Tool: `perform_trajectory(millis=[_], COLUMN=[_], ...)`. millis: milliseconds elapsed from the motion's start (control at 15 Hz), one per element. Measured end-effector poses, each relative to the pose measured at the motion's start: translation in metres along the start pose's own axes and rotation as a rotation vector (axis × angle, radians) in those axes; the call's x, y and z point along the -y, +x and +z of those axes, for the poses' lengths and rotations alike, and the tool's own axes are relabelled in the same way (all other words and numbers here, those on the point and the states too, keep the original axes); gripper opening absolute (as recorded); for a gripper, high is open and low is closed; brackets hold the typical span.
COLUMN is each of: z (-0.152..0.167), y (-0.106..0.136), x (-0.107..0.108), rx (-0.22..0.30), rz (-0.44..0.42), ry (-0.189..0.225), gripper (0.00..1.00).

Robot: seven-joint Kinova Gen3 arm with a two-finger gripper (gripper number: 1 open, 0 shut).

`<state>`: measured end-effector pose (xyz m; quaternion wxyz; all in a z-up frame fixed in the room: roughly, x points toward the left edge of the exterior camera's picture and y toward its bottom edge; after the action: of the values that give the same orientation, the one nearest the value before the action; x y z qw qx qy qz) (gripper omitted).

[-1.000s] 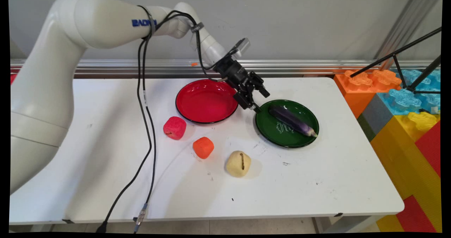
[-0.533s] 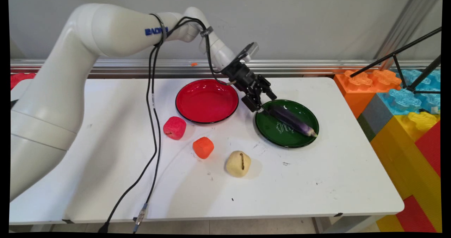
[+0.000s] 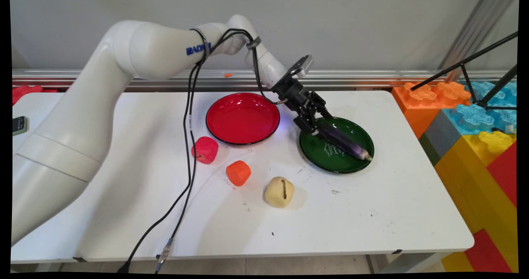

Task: Pick up the eggplant from the green plate

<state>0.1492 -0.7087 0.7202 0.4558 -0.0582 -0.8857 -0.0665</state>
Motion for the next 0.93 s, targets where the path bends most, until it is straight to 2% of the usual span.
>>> perform_trajectory(millis=[933], z=[0.028], y=[-0.003], x=[0.016], rx=[0.009], rz=[-0.007], ry=[0.002], gripper=[1.0])
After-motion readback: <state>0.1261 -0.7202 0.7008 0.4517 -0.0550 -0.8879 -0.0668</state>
